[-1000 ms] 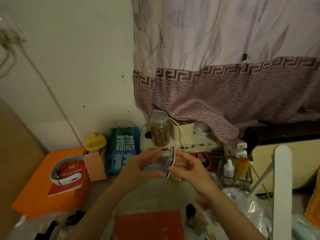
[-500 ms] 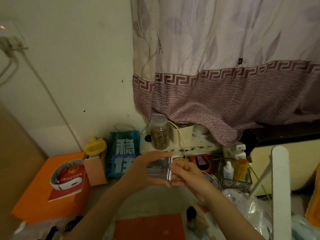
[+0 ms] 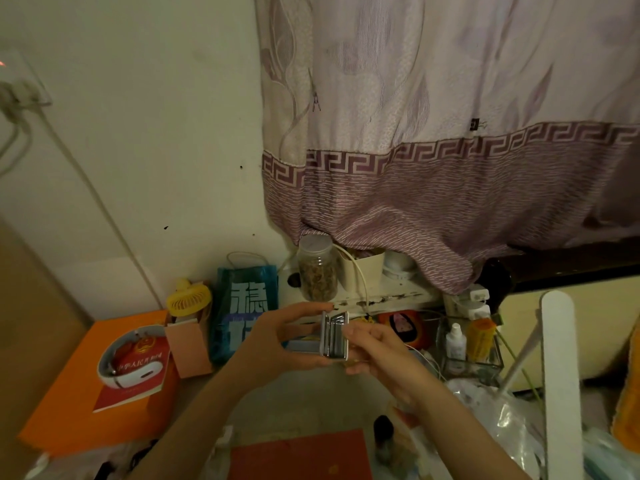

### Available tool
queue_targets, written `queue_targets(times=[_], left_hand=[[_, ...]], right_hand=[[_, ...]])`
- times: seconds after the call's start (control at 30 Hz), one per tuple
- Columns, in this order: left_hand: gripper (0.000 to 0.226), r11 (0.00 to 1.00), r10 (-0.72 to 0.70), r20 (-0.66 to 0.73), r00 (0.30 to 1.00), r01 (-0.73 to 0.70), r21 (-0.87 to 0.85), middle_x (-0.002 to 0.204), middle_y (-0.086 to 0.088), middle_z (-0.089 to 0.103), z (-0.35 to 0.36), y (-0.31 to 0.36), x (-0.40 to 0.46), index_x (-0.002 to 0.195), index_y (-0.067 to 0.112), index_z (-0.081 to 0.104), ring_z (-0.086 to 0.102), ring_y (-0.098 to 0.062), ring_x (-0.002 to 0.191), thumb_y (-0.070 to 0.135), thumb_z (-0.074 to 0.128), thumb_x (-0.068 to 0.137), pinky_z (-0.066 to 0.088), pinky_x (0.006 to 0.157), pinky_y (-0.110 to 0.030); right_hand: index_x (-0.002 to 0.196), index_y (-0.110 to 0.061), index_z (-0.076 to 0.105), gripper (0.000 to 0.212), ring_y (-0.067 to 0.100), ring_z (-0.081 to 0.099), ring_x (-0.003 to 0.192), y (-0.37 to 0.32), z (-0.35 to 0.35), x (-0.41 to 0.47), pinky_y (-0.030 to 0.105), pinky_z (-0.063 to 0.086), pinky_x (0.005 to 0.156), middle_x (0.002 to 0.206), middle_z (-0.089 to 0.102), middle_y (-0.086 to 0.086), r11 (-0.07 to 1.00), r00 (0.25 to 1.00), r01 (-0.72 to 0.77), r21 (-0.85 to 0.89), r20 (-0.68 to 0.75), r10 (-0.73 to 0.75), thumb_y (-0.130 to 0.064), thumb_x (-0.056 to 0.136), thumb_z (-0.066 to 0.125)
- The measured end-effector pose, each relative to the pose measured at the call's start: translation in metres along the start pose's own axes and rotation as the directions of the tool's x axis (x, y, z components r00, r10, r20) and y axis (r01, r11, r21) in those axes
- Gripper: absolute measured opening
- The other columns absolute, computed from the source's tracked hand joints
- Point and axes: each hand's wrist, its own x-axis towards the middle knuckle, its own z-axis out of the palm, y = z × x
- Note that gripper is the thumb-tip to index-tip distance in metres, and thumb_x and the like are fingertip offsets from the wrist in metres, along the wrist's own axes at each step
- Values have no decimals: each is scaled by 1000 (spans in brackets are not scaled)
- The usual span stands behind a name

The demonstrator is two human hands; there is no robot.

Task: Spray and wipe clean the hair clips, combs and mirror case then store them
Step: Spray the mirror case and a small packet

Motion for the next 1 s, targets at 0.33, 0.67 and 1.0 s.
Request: queue_targets(times=[0.33, 0.67, 1.0], left_hand=[[67, 993, -31, -7, 1000, 29, -113, 126, 14, 62, -9, 2, 1, 127, 19, 55, 62, -11, 113, 11, 81, 66, 52, 88, -22], [66, 978, -44, -2, 999, 43, -205, 126, 9, 63, -8, 0, 1, 128, 14, 55, 66, -17, 108, -3, 78, 69, 55, 83, -25], [62, 917, -86, -15, 996, 73, -392, 128, 6, 59, -14, -7, -8, 126, 30, 56, 65, -25, 109, 8, 77, 71, 56, 82, -29]], right_hand=[[139, -25, 42, 84, 19, 55, 122, -7, -9, -2, 39, 51, 96, 135, 56, 3, 948, 963, 268, -173, 51, -263, -11, 66, 80], [129, -15, 52, 65, 23, 68, 103, -10, -5, -2, 30, 58, 75, 126, 63, 5, 917, 932, 362, -169, 43, -360, 3, 72, 78], [130, -17, 51, 68, 10, 69, 68, -13, -22, -5, 22, 54, 50, 130, 61, 1, 956, 956, 292, -1, 29, -292, -7, 68, 76]])
